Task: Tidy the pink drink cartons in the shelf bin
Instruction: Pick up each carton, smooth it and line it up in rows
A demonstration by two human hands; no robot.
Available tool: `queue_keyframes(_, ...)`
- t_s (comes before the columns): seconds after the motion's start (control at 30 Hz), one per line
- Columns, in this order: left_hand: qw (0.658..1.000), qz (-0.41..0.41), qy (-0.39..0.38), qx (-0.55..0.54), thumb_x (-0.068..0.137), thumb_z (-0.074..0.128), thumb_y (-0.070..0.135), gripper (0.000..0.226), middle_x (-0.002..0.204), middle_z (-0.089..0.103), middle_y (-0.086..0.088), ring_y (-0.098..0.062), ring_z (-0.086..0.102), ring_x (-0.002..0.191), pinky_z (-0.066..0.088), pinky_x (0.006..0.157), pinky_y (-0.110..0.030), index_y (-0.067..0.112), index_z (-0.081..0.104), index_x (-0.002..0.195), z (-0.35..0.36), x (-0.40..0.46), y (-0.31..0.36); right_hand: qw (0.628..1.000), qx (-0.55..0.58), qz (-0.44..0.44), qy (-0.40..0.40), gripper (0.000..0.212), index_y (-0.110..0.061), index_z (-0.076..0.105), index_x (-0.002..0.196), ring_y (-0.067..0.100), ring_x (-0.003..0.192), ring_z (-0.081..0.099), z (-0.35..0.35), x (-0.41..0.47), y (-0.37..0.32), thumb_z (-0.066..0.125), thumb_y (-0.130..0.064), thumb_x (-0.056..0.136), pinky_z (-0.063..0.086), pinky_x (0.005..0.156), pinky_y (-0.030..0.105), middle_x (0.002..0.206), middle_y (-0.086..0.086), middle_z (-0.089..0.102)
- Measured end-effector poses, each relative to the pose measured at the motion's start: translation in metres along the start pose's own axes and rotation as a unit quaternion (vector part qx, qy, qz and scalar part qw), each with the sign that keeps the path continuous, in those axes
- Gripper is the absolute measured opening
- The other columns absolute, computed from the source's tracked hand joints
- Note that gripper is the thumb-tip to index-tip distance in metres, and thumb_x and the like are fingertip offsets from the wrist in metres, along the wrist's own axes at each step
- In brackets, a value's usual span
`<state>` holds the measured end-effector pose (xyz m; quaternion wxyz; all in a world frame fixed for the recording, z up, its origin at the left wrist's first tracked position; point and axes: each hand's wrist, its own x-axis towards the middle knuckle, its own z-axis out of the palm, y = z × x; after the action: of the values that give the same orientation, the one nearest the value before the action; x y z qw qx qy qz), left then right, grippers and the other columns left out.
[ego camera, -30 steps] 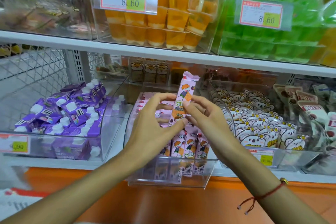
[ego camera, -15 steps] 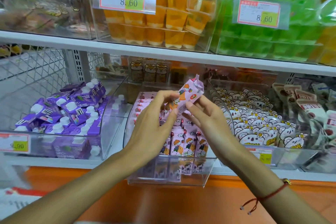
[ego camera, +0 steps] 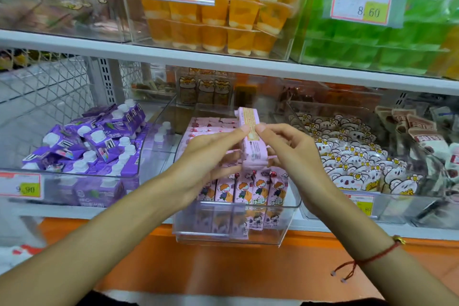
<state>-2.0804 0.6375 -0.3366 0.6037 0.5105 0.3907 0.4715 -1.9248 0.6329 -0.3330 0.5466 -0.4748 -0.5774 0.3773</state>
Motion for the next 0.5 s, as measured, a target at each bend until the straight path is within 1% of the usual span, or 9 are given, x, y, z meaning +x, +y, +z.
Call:
queue_keyframes(0.03,0.999,-0.035,-0.006,-0.03,0.077,0.071,0.039,0.028,0.09,0.076,0.005,-0.004,0.071,0.077,0.055,0.061,-0.018,0.018,0.076,0.095,0.0,0.0,0.001,1.0,0.001,0.009,-0.002,0.021,-0.013,0.068,0.092,0.004,0.056,0.06,0.001,0.0,0.0,0.066,-0.033,0.087,0.052,0.055,0.02,0.066,-0.005,0.069)
queue_keyframes(0.1,0.996,-0.063,-0.008,-0.063,0.067,0.073,0.04,0.038,0.091,0.076,0.0,-0.009,0.073,0.079,0.056,0.06,-0.02,0.016,0.074,0.096,0.0,0.001,0.001,1.0,0.01,0.02,-0.01,0.021,-0.011,0.063,0.084,0.0,0.046,0.053,0.002,0.0,0.001,0.064,-0.031,0.089,0.047,0.049,0.015,0.051,-0.012,0.06)
queue_keyframes(0.17,0.996,-0.065,-0.009,-0.062,0.068,0.073,0.039,0.039,0.093,0.076,-0.001,-0.01,0.073,0.082,0.057,0.061,-0.021,0.016,0.073,0.1,0.0,0.002,0.0,1.0,0.012,0.024,-0.015,0.022,-0.012,0.061,0.082,0.0,0.045,0.053,0.002,0.0,-0.001,0.064,-0.032,0.089,0.048,0.05,0.015,0.048,-0.011,0.058)
queue_keyframes(0.23,0.997,-0.054,-0.019,-0.044,0.079,0.07,0.036,0.033,0.097,0.076,-0.001,-0.011,0.072,0.088,0.058,0.067,-0.022,0.016,0.072,0.106,-0.002,0.002,0.0,0.999,0.012,0.025,-0.018,0.023,-0.011,0.062,0.088,0.007,0.055,0.06,0.001,0.0,-0.001,0.064,-0.034,0.088,0.053,0.057,0.021,0.06,-0.003,0.065)
queue_keyframes(0.3,0.999,-0.018,-0.034,-0.003,0.088,0.065,0.031,0.031,0.103,0.075,0.0,-0.011,0.071,0.096,0.058,0.078,-0.023,0.018,0.068,0.115,-0.004,0.002,0.001,1.0,0.0,0.014,-0.02,0.023,-0.016,0.063,0.101,0.013,0.071,0.067,0.0,0.0,-0.001,0.065,-0.033,0.087,0.055,0.063,0.022,0.083,0.005,0.071)
queue_keyframes(0.37,0.996,0.058,-0.026,0.068,0.09,0.063,0.023,0.034,0.111,0.072,0.003,-0.009,0.067,0.104,0.054,0.089,-0.024,0.021,0.061,0.124,-0.007,0.003,0.0,0.999,-0.018,-0.021,-0.034,0.026,-0.024,0.06,0.113,0.01,0.085,0.068,-0.003,0.0,0.001,0.065,-0.028,0.088,0.054,0.07,0.019,0.096,0.003,0.069)
queue_keyframes(0.4,0.989,0.103,-0.013,0.102,0.089,0.064,0.017,0.038,0.116,0.069,0.005,-0.007,0.065,0.108,0.052,0.094,-0.023,0.021,0.058,0.127,-0.008,0.003,0.0,0.997,-0.027,-0.047,-0.048,0.029,-0.027,0.059,0.116,0.008,0.091,0.067,-0.005,0.0,0.001,0.066,-0.023,0.088,0.054,0.077,0.019,0.101,0.0,0.068)
queue_keyframes(0.43,0.981,0.144,-0.007,0.128,0.088,0.064,0.011,0.041,0.121,0.067,0.005,-0.005,0.062,0.111,0.049,0.098,-0.022,0.019,0.056,0.128,-0.009,0.003,0.0,0.995,-0.033,-0.071,-0.063,0.031,-0.029,0.059,0.115,0.007,0.097,0.065,-0.006,-0.001,0.001,0.067,-0.019,0.087,0.053,0.083,0.02,0.104,-0.002,0.067)
queue_keyframes(0.5,0.968,0.201,-0.022,0.151,0.085,0.066,0.003,0.043,0.123,0.064,0.002,-0.005,0.06,0.115,0.045,0.101,-0.021,0.014,0.056,0.125,-0.01,0.003,-0.001,0.99,-0.042,-0.11,-0.084,0.032,-0.028,0.062,0.109,0.005,0.105,0.062,-0.007,-0.003,0.001,0.071,-0.01,0.083,0.049,0.094,0.021,0.107,-0.007,0.068)
